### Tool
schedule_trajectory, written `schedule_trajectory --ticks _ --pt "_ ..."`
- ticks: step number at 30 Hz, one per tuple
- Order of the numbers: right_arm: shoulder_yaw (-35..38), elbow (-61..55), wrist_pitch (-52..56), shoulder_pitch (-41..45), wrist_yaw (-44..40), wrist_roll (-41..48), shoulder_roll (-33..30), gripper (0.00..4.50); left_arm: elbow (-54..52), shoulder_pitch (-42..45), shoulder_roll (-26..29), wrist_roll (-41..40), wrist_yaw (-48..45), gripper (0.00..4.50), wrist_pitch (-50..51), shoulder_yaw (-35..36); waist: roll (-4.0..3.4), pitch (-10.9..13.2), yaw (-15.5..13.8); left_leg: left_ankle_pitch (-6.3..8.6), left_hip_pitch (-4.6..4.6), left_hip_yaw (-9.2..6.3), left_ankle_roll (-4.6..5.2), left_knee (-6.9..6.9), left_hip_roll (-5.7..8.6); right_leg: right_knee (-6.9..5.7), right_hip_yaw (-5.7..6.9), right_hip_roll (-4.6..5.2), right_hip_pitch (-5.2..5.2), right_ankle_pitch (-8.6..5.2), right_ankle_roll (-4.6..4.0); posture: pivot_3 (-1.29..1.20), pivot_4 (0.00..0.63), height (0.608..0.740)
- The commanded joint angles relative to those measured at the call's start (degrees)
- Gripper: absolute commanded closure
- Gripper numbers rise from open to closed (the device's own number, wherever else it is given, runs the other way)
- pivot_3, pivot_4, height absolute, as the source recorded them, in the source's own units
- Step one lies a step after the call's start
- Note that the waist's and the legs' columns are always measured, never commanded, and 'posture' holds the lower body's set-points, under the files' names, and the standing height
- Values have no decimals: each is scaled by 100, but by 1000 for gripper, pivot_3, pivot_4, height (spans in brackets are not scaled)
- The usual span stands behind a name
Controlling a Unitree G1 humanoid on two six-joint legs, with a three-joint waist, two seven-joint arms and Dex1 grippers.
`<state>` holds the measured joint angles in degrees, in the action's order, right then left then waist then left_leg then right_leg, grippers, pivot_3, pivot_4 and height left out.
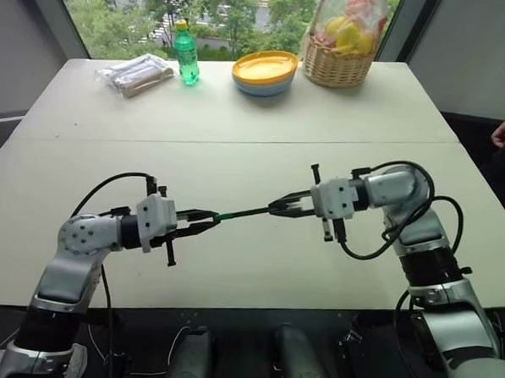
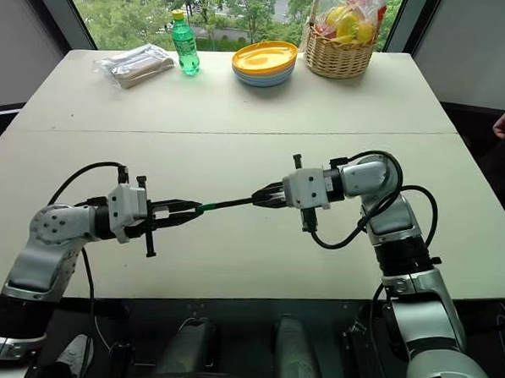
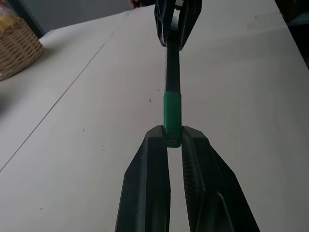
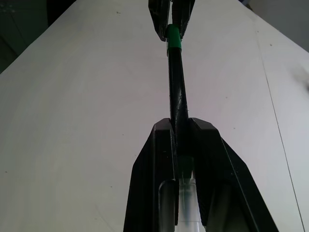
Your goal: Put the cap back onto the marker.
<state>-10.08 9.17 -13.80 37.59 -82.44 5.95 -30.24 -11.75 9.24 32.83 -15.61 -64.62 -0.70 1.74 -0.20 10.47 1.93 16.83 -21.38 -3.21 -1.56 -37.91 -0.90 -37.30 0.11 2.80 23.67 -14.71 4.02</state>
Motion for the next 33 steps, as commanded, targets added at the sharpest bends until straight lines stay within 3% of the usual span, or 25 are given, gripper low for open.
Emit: schedule_trajectory --ticks 1,12,15,21,28,33 --pt "-604 -678 -114 -1 -136 396 471 4451 -634 349 -310 -322 152 4500 -146 -338 0 0 1 0 0 0 0 0 0 0 0 0 0 0 0 0 150 740" --pt "-473 -183 -236 242 -107 254 440 4451 -518 97 -110 -231 52 4500 -317 -197 0 0 7 0 0 0 0 0 0 0 0 0 0 0 0 0 150 740" --pt "-406 165 -395 393 -119 163 387 4500 -566 -32 -42 -265 89 3191 -304 -116 0 0 34 0 1 0 0 0 0 0 0 0 0 0 0 0 150 740" --pt "-376 846 -733 694 -77 110 229 4500 -880 -438 172 -281 318 162 -279 40 0 0 0 0 1 1 0 0 0 -1 -1 3 0 0 0 0 150 740" --pt "-265 1657 -1040 953 103 12 -72 4500 -1387 -1061 420 -511 723 162 32 510 0 0 -12 0 1 1 0 -1 -2 0 -1 3 -1 -1 -2 0 150 740" --pt "-11 1704 -370 854 549 11 -435 4500 -1776 -1400 380 -661 1269 162 440 785 0 0 -67 0 1 2 0 -2 -2 1 -1 4 -1 -1 -2 0 150 740"
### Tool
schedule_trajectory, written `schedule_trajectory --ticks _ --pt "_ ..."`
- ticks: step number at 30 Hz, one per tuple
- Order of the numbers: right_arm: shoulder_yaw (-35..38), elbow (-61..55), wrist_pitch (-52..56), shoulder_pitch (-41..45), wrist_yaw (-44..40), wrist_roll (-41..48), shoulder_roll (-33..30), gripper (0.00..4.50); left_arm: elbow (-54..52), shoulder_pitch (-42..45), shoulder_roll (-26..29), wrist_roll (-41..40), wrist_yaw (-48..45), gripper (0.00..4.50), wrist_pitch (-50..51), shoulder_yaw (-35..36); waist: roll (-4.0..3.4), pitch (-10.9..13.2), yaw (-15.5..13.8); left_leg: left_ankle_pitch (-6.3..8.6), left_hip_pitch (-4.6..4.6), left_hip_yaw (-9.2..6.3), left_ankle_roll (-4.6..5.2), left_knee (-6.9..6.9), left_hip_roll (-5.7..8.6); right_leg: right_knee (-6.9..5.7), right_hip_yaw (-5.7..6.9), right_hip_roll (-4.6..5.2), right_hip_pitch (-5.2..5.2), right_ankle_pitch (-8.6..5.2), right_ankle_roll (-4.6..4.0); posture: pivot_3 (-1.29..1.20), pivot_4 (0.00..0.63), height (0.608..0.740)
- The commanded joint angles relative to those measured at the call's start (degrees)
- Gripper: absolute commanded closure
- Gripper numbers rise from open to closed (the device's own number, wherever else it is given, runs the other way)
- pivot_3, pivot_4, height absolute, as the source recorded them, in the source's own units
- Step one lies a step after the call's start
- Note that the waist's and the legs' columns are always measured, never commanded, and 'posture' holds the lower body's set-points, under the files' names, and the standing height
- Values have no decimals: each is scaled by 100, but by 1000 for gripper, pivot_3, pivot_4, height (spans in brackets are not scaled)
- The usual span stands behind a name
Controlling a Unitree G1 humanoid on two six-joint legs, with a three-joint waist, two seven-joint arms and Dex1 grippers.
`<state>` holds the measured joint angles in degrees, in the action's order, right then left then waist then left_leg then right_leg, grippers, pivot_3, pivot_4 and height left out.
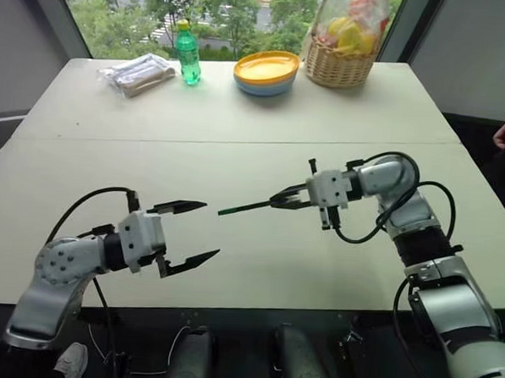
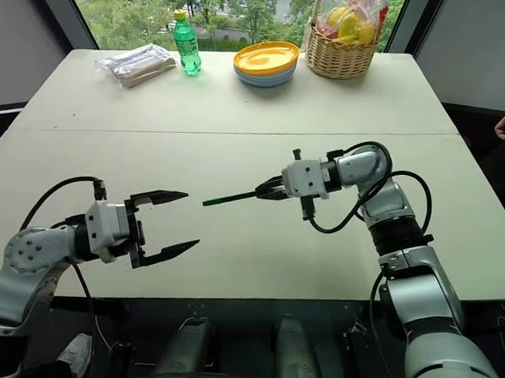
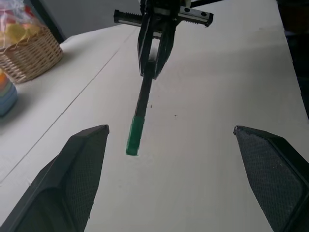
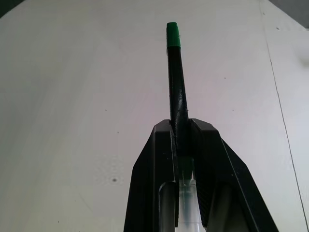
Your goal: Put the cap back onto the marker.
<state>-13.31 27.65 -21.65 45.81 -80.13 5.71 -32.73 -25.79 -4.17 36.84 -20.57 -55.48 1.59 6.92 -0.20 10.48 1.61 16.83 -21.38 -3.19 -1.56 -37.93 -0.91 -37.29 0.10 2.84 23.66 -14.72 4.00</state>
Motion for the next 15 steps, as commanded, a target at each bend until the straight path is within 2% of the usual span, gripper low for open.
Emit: schedule_trajectory --ticks 1,4,8,15 --pt "380 -260 652 -50 425 63 -266 4500 -435 -89 -46 -174 478 162 287 297 0 0 -55 0 0 0 0 0 0 0 0 0 0 0 0 0 150 740" --pt "592 -781 1511 -320 817 163 -447 4500 -490 -110 -148 -172 830 162 477 379 0 0 -102 0 0 -1 0 0 0 2 0 0 -1 -1 -2 0 150 740" --pt "1310 -2093 3835 -882 2118 427 -530 4500 -363 13 -453 -77 1557 162 879 356 0 0 -107 0 -2 -2 0 0 1 3 0 0 -1 0 -1 0 150 740" --pt "2281 -3820 6744 -1722 4231 402 -225 4500 -139 400 -715 -127 1936 162 1316 117 1 -1 -100 0 -3 -3 0 0 2 4 0 -2 -1 -1 -1 0 150 740"
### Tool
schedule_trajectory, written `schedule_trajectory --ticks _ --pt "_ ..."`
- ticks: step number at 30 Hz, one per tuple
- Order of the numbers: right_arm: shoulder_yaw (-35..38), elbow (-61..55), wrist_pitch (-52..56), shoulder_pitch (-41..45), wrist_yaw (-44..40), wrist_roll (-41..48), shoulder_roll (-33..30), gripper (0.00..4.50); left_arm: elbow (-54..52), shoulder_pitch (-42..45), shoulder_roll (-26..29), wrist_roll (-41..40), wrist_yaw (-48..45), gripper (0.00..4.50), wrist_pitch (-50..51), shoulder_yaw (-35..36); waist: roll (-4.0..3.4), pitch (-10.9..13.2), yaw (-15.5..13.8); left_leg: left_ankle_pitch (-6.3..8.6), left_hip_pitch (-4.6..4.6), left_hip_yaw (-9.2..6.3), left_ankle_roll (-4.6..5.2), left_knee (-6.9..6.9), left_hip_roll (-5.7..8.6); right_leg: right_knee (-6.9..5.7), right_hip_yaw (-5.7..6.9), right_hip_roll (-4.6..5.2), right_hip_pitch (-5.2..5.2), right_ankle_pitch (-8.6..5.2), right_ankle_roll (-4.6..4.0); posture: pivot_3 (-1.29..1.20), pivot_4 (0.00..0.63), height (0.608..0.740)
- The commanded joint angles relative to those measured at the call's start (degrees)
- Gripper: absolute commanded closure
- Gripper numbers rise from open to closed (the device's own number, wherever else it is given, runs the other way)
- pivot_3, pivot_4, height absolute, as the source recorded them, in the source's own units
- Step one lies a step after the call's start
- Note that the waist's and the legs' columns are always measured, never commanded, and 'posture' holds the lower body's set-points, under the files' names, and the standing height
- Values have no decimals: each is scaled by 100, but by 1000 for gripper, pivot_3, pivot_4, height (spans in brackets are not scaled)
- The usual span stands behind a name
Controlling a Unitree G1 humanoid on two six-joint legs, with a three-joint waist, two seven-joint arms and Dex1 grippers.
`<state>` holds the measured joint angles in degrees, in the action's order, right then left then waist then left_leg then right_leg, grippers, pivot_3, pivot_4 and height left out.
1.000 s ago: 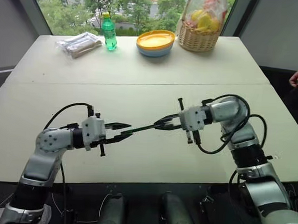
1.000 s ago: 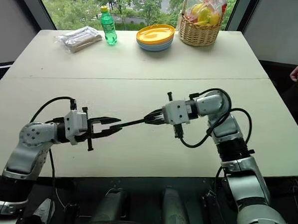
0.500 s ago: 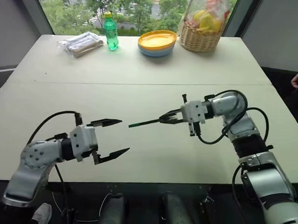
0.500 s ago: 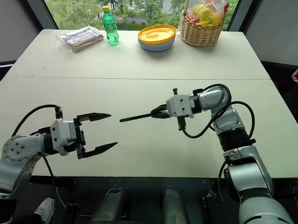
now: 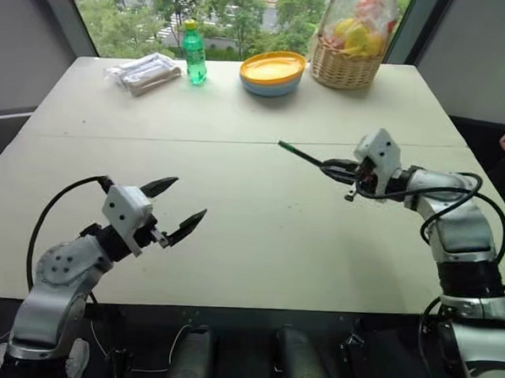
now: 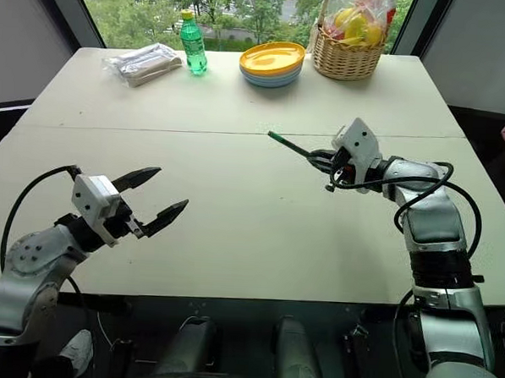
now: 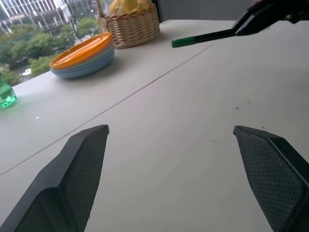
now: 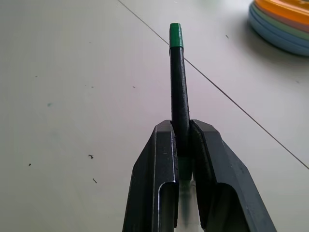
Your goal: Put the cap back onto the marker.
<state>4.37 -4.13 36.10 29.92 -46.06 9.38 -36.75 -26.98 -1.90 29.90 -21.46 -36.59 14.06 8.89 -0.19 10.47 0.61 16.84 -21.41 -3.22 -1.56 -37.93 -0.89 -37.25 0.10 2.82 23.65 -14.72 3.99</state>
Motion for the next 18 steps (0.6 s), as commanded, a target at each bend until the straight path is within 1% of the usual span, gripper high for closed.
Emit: schedule_trajectory --ticks 1,4,7,10,18 --pt "664 -820 1345 -264 1159 -12 285 4500 57 266 -13 -52 14 162 130 -141 1 0 0 0 0 0 0 0 0 0 0 0 0 0 0 0 150 740" --pt "851 -1233 1910 -609 1770 -89 526 4500 269 530 -54 -134 -28 162 223 -208 1 -1 1 0 -1 -1 0 0 -1 0 0 -4 0 0 0 0 150 740" --pt "857 -1457 2008 -958 2213 -214 633 4500 397 737 -83 -232 -41 162 381 -239 1 -1 14 0 -1 0 0 0 0 0 0 -4 0 0 0 0 150 740" --pt "1060 -1404 2106 -1088 2676 -264 848 4500 466 854 -78 -271 -63 162 474 -268 1 -1 33 0 0 2 1 0 -1 0 0 -5 1 0 0 0 150 740" --pt "1153 -1054 1972 -1151 3160 -275 939 4500 394 944 -26 -386 -91 162 749 -276 1 -1 25 0 0 0 1 0 -1 0 0 -8 1 0 1 0 150 740"
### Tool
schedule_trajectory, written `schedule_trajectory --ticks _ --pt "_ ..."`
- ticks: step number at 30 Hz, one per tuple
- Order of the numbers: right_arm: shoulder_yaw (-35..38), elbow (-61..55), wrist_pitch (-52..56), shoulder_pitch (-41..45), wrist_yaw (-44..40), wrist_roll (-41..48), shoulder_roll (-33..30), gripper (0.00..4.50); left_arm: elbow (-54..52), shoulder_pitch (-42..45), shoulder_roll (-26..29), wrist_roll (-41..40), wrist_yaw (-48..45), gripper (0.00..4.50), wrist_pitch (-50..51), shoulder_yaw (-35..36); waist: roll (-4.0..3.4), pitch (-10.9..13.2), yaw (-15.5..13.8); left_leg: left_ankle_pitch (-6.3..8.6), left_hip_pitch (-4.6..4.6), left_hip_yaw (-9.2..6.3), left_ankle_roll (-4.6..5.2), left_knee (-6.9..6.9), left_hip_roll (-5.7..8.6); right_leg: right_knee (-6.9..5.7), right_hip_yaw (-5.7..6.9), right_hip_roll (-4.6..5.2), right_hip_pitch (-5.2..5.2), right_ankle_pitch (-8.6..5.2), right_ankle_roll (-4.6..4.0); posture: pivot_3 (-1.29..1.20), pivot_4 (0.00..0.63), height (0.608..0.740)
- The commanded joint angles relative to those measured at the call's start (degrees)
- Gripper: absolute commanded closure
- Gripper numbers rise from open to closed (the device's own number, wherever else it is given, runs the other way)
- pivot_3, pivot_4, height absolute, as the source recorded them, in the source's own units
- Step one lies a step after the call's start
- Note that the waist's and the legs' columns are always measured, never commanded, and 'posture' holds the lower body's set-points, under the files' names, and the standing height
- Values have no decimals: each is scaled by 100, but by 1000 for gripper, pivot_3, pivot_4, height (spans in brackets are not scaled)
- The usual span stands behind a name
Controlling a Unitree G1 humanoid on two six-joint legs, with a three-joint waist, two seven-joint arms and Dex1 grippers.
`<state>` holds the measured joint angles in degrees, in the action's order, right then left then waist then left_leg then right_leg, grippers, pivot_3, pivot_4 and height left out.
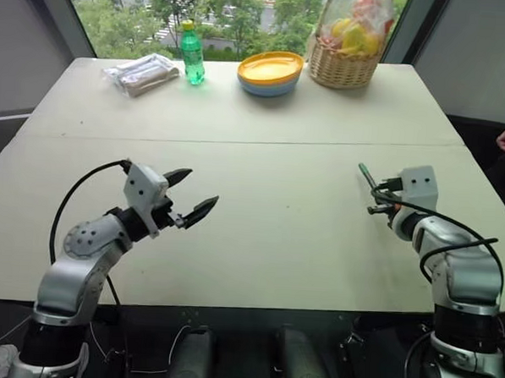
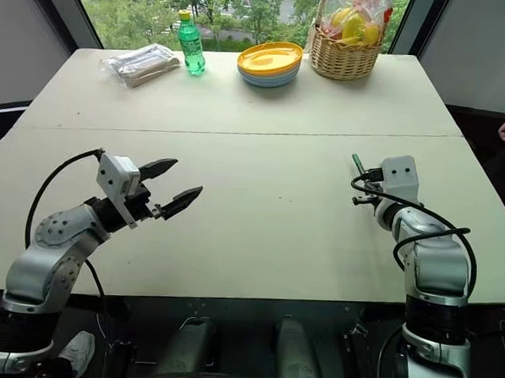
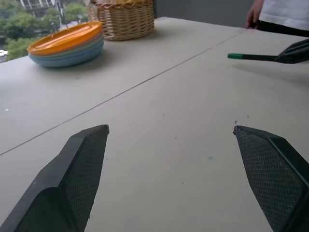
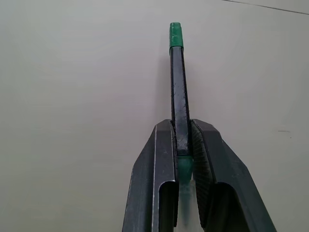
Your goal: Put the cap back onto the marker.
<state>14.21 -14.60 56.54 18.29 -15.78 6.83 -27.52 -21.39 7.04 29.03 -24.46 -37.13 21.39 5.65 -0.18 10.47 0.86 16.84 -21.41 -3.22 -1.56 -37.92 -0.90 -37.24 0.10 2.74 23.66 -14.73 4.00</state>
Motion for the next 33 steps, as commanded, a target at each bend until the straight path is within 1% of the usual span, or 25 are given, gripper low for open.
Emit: schedule_trajectory --ticks 1,2,4,5,6,8,10,11,12,15,17,19,22,25,29,33 --pt "174 28 -65 0 146 0 8 4500 -175 45 70 -90 -48 162 25 56 0 0 0 0 0 0 0 0 0 0 0 0 0 0 0 0 150 740" --pt "175 49 -67 -12 151 24 7 4500 -185 41 77 -92 -54 162 36 63 0 0 0 0 0 0 0 0 0 0 0 0 0 0 0 0 150 740" --pt "145 57 -90 -37 162 41 -3 3517 -218 29 91 -115 -74 123 70 70 0 0 -2 0 0 1 0 0 0 0 0 0 0 0 0 0 150 740" --pt "115 57 -114 -54 144 49 -19 3186 -236 20 103 -120 -89 123 82 67 0 0 -2 0 0 0 0 0 0 0 0 0 0 0 0 0 150 740" --pt "97 55 -131 -66 133 59 -26 2666 -247 12 111 -120 -101 123 86 65 0 0 -1 0 0 0 0 0 0 0 0 0 0 0 0 0 150 740" --pt "66 52 -144 -74 108 79 -34 1773 -251 4 116 -119 -118 123 94 70 0 0 0 0 0 0 0 0 0 0 0 0 0 0 0 0 150 740" --pt "45 53 -162 -68 91 90 -47 718 -254 9 119 -123 -132 123 102 80 0 0 0 0 0 0 0 0 0 0 0 0 0 0 0 0 150 740" --pt "15 51 -244 -58 8 116 -90 264 -250 26 127 -122 -154 123 96 78 0 0 0 0 0 0 0 0 0 1 0 0 0 0 0 0 150 740" --pt "-8 56 -308 -47 -53 134 -121 47 -241 43 134 -120 -170 123 91 74 0 0 0 0 0 0 0 0 0 1 0 0 0 0 0 0 150 740" --pt "-347 18 -937 -86 -384 -23 -445 47 -174 160 136 -140 -234 123 104 35 0 0 -1 0 -1 1 0 0 0 1 0 0 0 -1 0 0 150 740" --pt "-703 39 -1593 21 -819 -194 -893 47 22 485 137 -80 -374 123 71 -127 1 2 -9 0 -1 2 0 0 0 2 0 0 0 -1 0 0 150 740" --pt "-845 147 -1908 286 -1254 -125 -1241 47 307 887 120 9 -522 123 31 -303 3 3 -12 0 0 1 0 -1 1 6 2 -1 -2 -3 -2 0 150 740" --pt "-984 390 -2007 719 -1829 -23 -1695 47 820 1470 63 57 -775 123 -29 -521 5 4 -4 0 1 1 0 -2 2 9 2 -2 -6 -1 1 0 150 740" --pt "-1171 528 -2098 1000 -2540 -43 -2318 47 1467 2086 -102 -31 -1143 123 -2 -746 6 4 -16 0 0 0 1 -2 2 12 2 -4 -6 -1 3 0 150 740" --pt "-1257 478 -2121 956 -3546 84 -3201 47 2410 2625 -287 118 -1648 123 -253 -1004 8 5 -19 4 -7 0 8 -1 2 21 4 -2 -4 -1 5 0 150 740" --pt "-1200 438 -2143 804 -4181 170 -3849 47 3057 2923 -370 243 -2062 123 -502 -1158 9 7 -1 14 -8 4 25 -1 2 25 3 -3 -2 -1 5 0 150 740"
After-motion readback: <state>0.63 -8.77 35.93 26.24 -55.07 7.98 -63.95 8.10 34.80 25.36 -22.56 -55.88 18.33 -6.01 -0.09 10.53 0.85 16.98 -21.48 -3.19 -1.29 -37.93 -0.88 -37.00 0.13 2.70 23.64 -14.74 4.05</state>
